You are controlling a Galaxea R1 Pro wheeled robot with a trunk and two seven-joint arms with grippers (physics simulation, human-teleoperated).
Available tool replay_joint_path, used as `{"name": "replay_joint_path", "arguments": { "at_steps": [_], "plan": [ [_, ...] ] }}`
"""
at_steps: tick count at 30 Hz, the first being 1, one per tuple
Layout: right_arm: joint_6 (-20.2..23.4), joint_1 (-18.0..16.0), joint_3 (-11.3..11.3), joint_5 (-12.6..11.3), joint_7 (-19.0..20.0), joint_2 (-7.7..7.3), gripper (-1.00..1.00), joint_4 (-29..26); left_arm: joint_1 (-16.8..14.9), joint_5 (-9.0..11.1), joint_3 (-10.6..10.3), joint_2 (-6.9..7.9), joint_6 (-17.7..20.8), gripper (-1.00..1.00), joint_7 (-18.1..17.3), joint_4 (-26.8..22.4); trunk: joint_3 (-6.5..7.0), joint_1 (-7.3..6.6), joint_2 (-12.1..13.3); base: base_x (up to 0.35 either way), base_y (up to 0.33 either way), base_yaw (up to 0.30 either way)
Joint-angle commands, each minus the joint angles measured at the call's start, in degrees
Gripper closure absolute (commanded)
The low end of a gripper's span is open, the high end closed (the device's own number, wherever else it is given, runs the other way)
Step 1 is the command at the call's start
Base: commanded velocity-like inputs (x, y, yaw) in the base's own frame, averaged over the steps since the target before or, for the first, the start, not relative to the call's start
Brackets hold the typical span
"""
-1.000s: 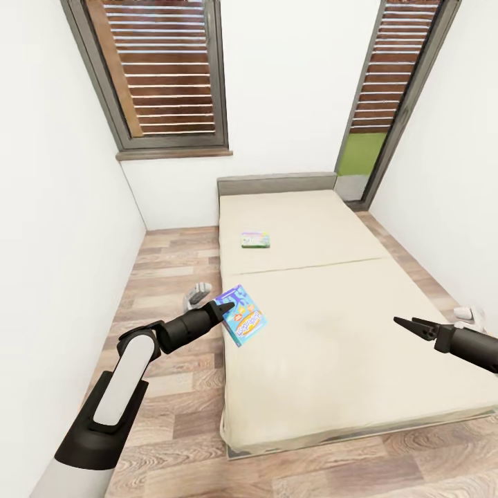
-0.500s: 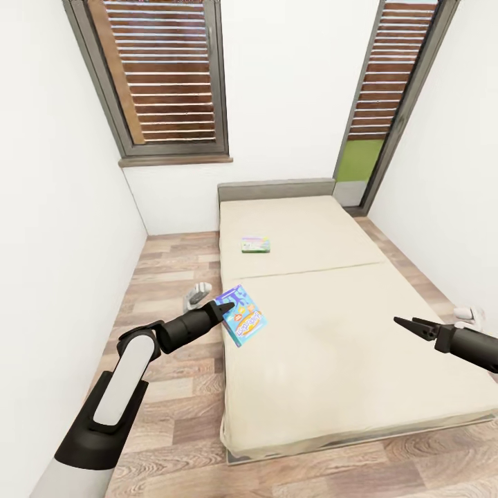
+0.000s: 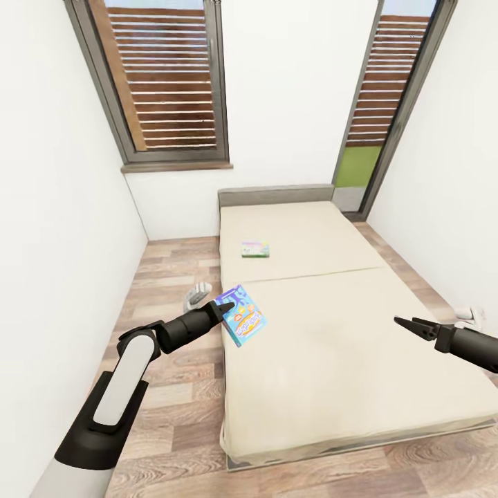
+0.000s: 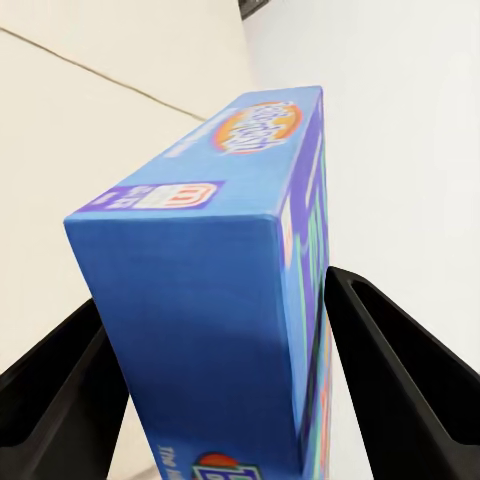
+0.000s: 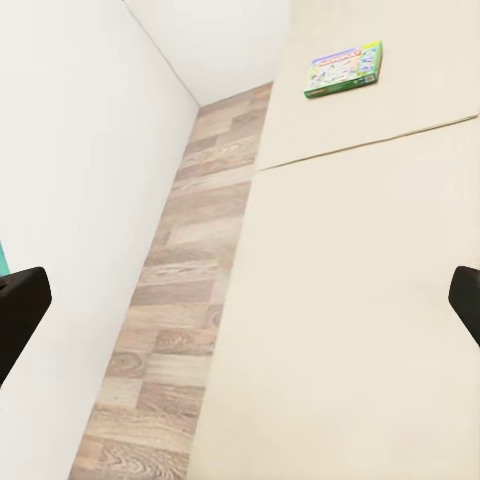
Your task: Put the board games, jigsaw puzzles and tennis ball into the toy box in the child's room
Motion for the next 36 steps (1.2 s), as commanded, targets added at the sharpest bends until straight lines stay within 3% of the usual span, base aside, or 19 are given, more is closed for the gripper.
{"name": "replay_joint_path", "arguments": {
  "at_steps": [1, 36],
  "plan": [
    [0.41, -0.05, -0.03, -0.23, 0.02, -0.01, -1.0, 0.0, -0.05, 0.58, 0.01, -0.02, 0.16, 1.0, 0.59, -0.06, -0.01, 0.04, -0.1, 0.0, 0.0, 0.0],
    [0.41, -0.05, -0.03, -0.23, 0.09, 0.03, -1.0, 0.0, -0.44, 0.7, -0.02, -0.02, 0.62, 1.0, 0.46, 0.8, 3.26, 0.04, -0.1, 0.0, 0.0, 0.0]
  ]
}}
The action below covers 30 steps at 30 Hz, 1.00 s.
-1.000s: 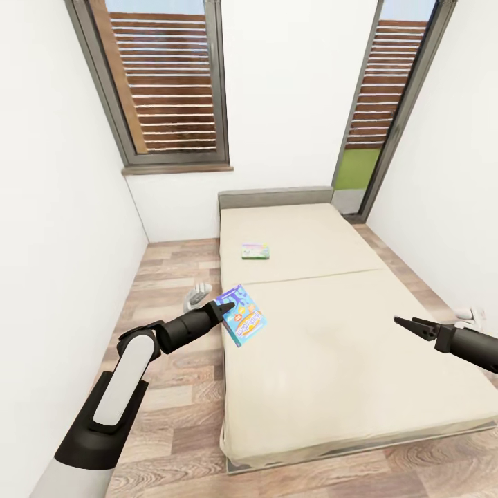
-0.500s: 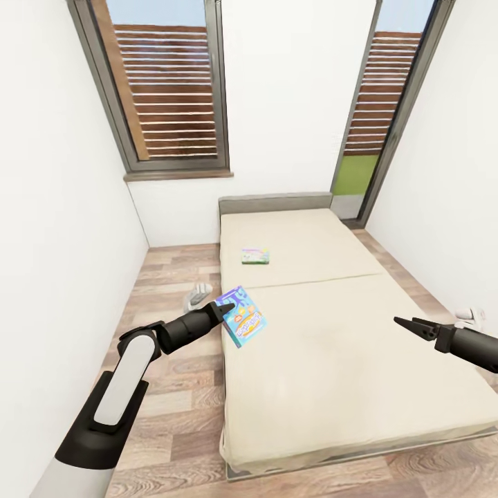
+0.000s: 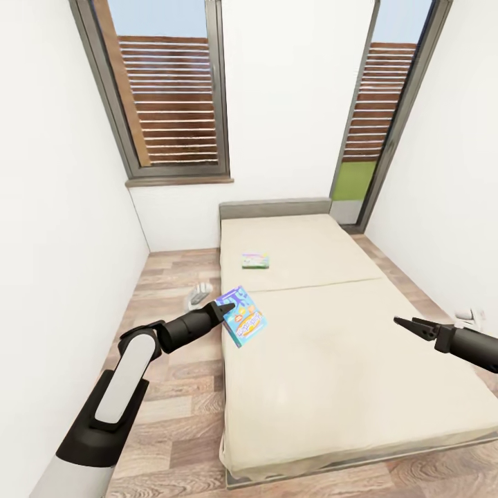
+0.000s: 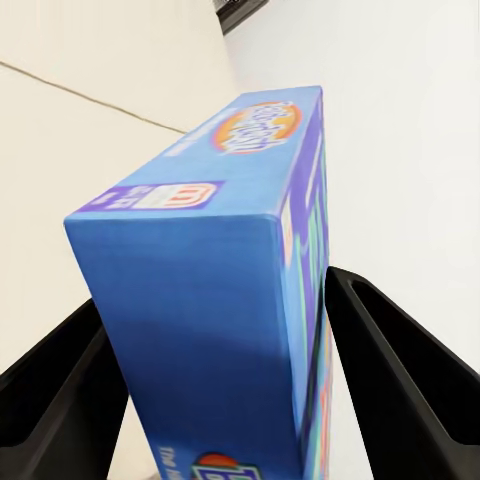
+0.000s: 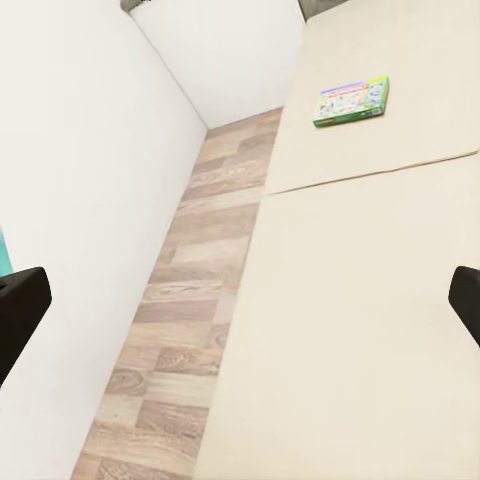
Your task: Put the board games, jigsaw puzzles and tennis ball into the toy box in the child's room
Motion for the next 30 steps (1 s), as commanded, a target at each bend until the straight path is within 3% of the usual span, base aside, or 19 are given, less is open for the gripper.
{"name": "replay_joint_path", "arguments": {
  "at_steps": [1, 15, 30],
  "plan": [
    [0.41, -0.05, -0.03, -0.23, 0.02, -0.01, -1.0, 0.0, -0.13, 0.58, 0.0, -0.02, 0.19, 1.0, 0.59, 0.02, -0.02, 0.04, -0.11, 0.0, 0.0, 0.0],
    [0.51, -0.05, -0.03, -0.27, -0.24, 0.26, -1.0, 0.0, -0.13, 0.72, -0.2, 0.0, 0.28, 1.0, 0.54, -0.09, 1.05, 0.04, -0.11, 0.0, 0.0, 0.0],
    [0.76, -0.13, 0.27, -0.23, -0.5, 0.43, -1.0, 0.18, 0.07, 0.71, -2.39, 0.08, 0.25, 1.0, 0.41, -0.71, 1.22, 0.04, -0.11, 0.0, 0.0, 0.0]
  ]
}}
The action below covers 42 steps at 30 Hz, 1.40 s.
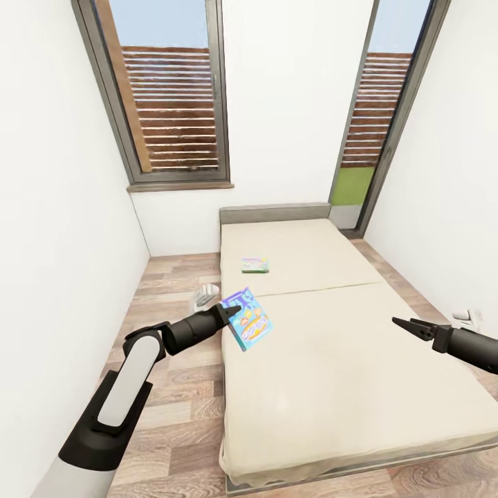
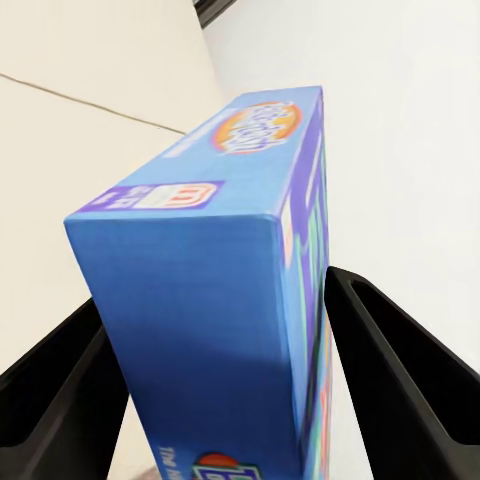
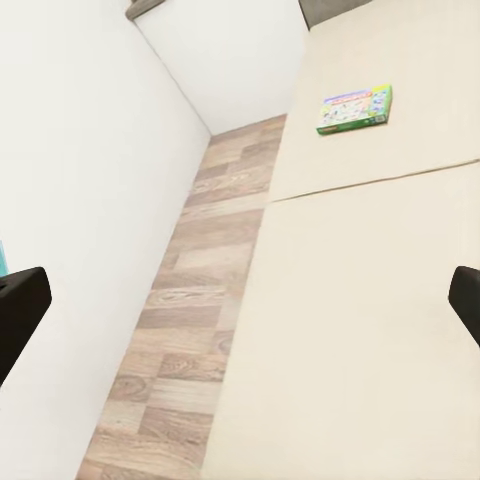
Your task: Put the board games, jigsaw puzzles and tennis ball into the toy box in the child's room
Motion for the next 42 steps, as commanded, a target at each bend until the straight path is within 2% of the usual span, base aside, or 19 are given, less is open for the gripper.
{"name": "replay_joint_path", "arguments": {
  "at_steps": [1, 11, 26, 34, 42],
  "plan": [
    [0.41, -0.06, 0.0, -0.28, 0.05, -0.03, -1.0, -0.02, -0.03, 0.6, -0.03, 0.0, 0.12, 1.0, 0.58, -0.07, -0.11, 0.03, -0.12, 0.0, 0.0, 0.0],
    [0.48, -0.06, -0.09, -0.4, 0.2, -0.06, -1.0, -0.07, 0.03, 0.42, -0.27, -0.01, -0.03, 1.0, 0.7, -0.04, -0.1, 0.03, -0.12, 0.0, -0.073, 0.0],
    [0.59, -0.06, 0.13, -0.24, 0.02, -0.07, -1.0, -0.09, 0.05, 0.08, -0.44, -0.02, -0.13, 1.0, 1.04, -0.01, -0.1, 0.03, -0.12, 0.0, -0.237, 0.019],
    [0.88, -0.06, 0.17, -0.18, -0.05, -0.07, -1.0, -0.09, 0.05, -0.01, -0.48, -0.02, -0.28, 1.0, 1.09, 0.02, -0.1, 0.03, -0.12, 0.0, -0.271, 0.202],
    [3.09, -0.06, 0.11, -0.16, -0.08, -0.08, -1.0, -0.09, 0.09, -0.05, -0.42, -0.02, -0.62, 1.0, 1.04, 0.06, -0.1, 0.03, -0.12, 0.0, -0.21, 0.271]
  ]
}}
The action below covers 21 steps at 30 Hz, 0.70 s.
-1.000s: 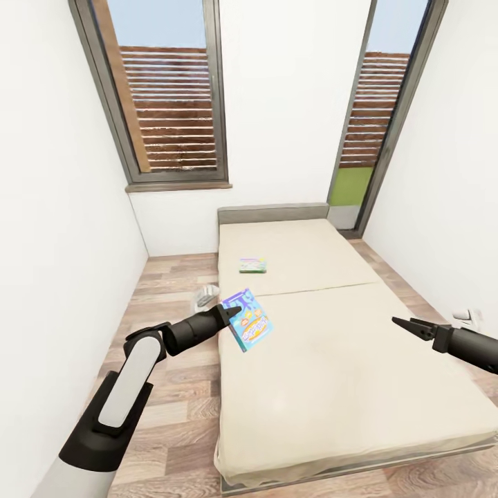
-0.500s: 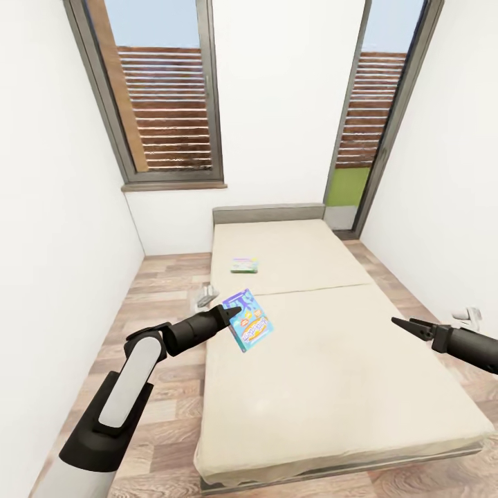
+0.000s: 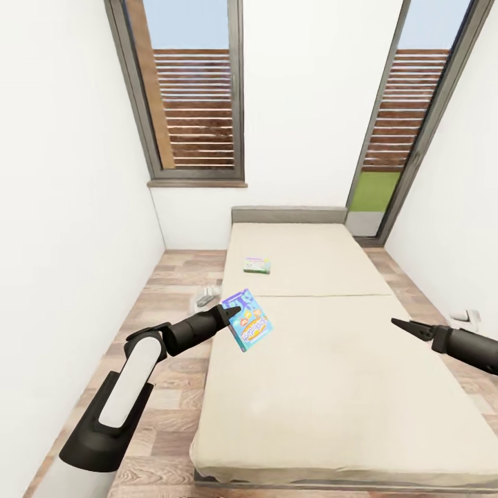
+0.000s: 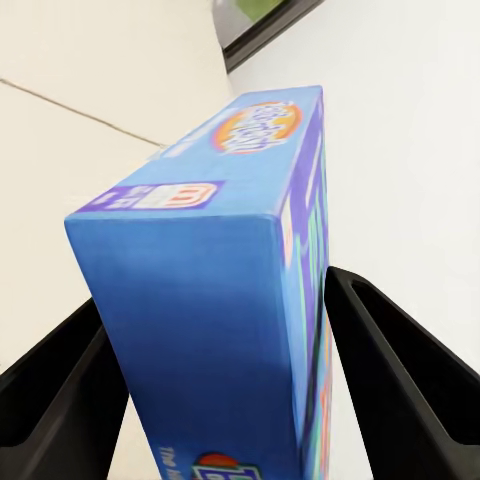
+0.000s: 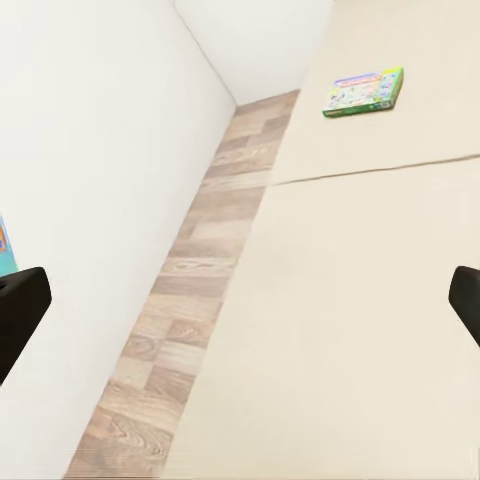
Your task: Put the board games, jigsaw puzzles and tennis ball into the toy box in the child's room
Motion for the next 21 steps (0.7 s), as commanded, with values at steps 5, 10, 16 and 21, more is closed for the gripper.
{"name": "replay_joint_path", "arguments": {
  "at_steps": [5, 10, 16, 21],
  "plan": [
    [1.01, -0.03, -0.02, -0.28, -0.07, -0.02, -1.0, 0.0, -0.07, 0.59, 0.01, -0.02, 0.04, 1.0, 0.58, -0.03, -0.08, 0.03, -0.12, 0.0, -0.07, 0.281],
    [1.14, -0.03, -0.01, -0.24, -0.09, -0.02, -1.0, 0.0, -0.06, 0.59, 0.02, -0.02, 0.0, 1.0, 0.57, -0.03, 0.02, 0.03, -0.12, 0.0, -0.026, 0.278],
    [1.26, -0.03, 0.08, -0.21, -0.63, -0.02, -1.0, 0.0, -0.03, 0.59, 0.06, -0.02, -0.01, 1.0, 0.57, 0.01, 0.08, 0.03, -0.12, 0.0, -0.006, 0.287],
    [1.27, -0.03, 0.1, -0.21, -1.59, -0.02, -1.0, 0.0, -0.03, 0.59, 0.09, -0.02, -0.02, 1.0, 0.57, 0.03, 0.1, 0.03, -0.12, 0.0, -0.002, 0.292]
  ]
}}
